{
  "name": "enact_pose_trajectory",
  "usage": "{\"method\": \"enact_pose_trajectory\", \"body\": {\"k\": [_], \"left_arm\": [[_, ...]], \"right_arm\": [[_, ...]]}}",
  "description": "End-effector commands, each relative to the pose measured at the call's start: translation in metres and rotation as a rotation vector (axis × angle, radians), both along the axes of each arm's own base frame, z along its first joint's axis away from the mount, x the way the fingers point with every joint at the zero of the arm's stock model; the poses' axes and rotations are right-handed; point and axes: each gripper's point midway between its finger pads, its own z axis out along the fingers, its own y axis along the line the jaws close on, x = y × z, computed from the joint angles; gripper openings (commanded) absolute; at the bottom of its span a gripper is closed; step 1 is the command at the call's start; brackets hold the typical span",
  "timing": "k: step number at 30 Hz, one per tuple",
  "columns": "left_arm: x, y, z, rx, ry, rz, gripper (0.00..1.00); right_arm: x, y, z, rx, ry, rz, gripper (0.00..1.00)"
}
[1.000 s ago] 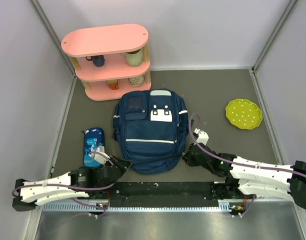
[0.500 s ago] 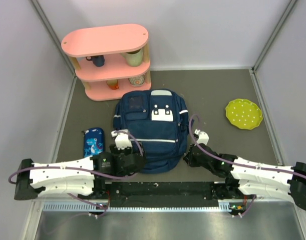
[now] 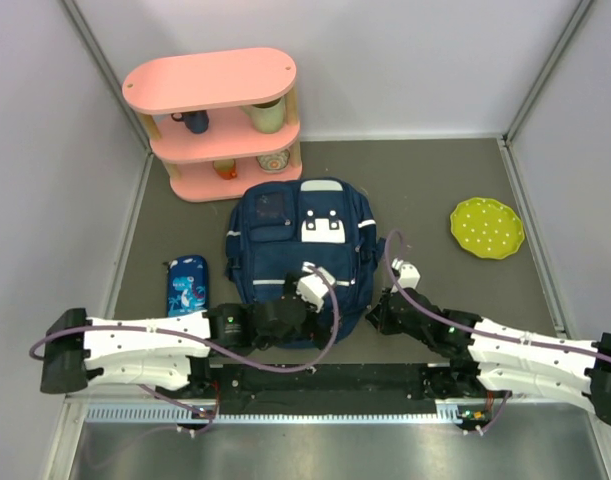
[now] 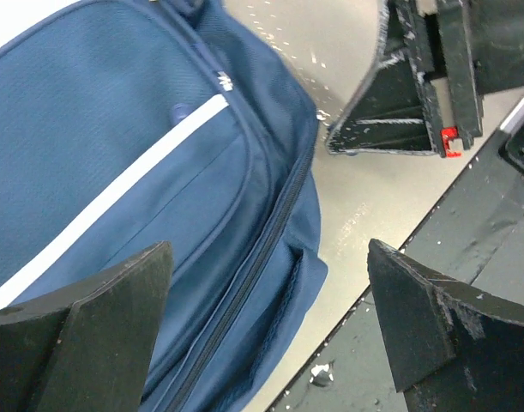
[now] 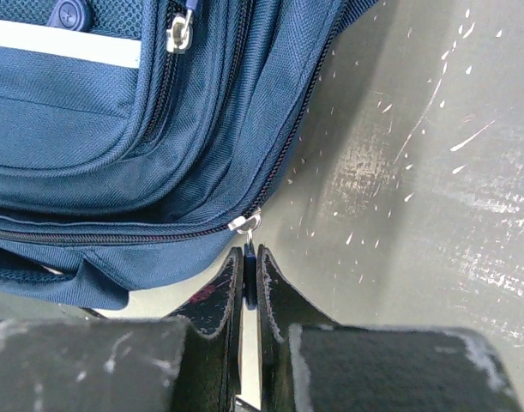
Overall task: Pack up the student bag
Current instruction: Zip the student bag at the center of the board.
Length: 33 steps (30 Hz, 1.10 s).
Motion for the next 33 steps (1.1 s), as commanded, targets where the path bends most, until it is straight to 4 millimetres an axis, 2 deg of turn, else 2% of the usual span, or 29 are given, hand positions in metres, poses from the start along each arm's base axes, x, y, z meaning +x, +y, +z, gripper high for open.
{"method": "enact_pose_trajectory", "body": {"k": [1,2,4,8,14,16,18,19,20,23,24,30,31,33], "left_arm": [[-0.006,-0.038,0.002,0.017,-0.082,-0.214,0.99],[-0.006,-0.042,-0.001,0.023,-0.085,-0.229,0.99],[-0.007,-0.046,-0.019,0.074,-0.065,-0.270,0.99],[-0.006,-0.062,-0.028,0.063,-0.056,-0.308,0.96],[-0.006,-0.071,-0.047,0.085,-0.021,-0.319,0.78],[-0.008,-0.070,-0.061,0.124,0.006,-0.324,0.72],[-0.012,-0.071,-0.066,0.144,0.042,-0.332,0.52],[-0.013,-0.073,-0.067,0.142,0.047,-0.337,0.46],[-0.016,-0.074,-0.068,0.139,0.058,-0.354,0.35],[-0.017,-0.073,-0.072,0.144,0.069,-0.351,0.13],[-0.016,-0.073,-0.072,0.146,0.071,-0.341,0.00],[-0.012,-0.052,-0.078,0.172,0.093,-0.254,0.00],[-0.014,-0.043,-0.086,0.186,0.104,-0.242,0.00],[-0.016,-0.037,-0.083,0.153,0.121,-0.212,0.00]], "right_arm": [[-0.006,-0.006,-0.006,-0.015,0.020,0.015,0.00],[-0.006,-0.006,-0.004,-0.012,0.017,0.017,0.00],[-0.006,-0.005,-0.003,-0.007,0.018,0.019,0.00],[-0.007,-0.006,-0.003,-0.008,0.017,0.019,0.00],[-0.006,-0.006,-0.002,0.003,0.019,0.010,0.00],[-0.007,-0.006,-0.001,0.006,0.018,0.011,0.00],[-0.007,-0.007,0.000,0.005,0.014,0.013,0.00],[-0.007,-0.007,0.001,0.007,0.014,0.010,0.00],[-0.006,-0.008,0.001,0.003,0.013,0.008,0.00],[-0.006,-0.009,0.000,-0.002,0.012,0.002,0.00],[-0.005,-0.009,0.000,-0.004,0.011,-0.002,0.00],[0.006,-0.029,-0.008,-0.083,0.010,-0.104,0.00],[0.009,-0.032,-0.008,-0.093,0.013,-0.119,0.00],[0.014,-0.037,-0.010,-0.117,0.020,-0.141,0.00]]}}
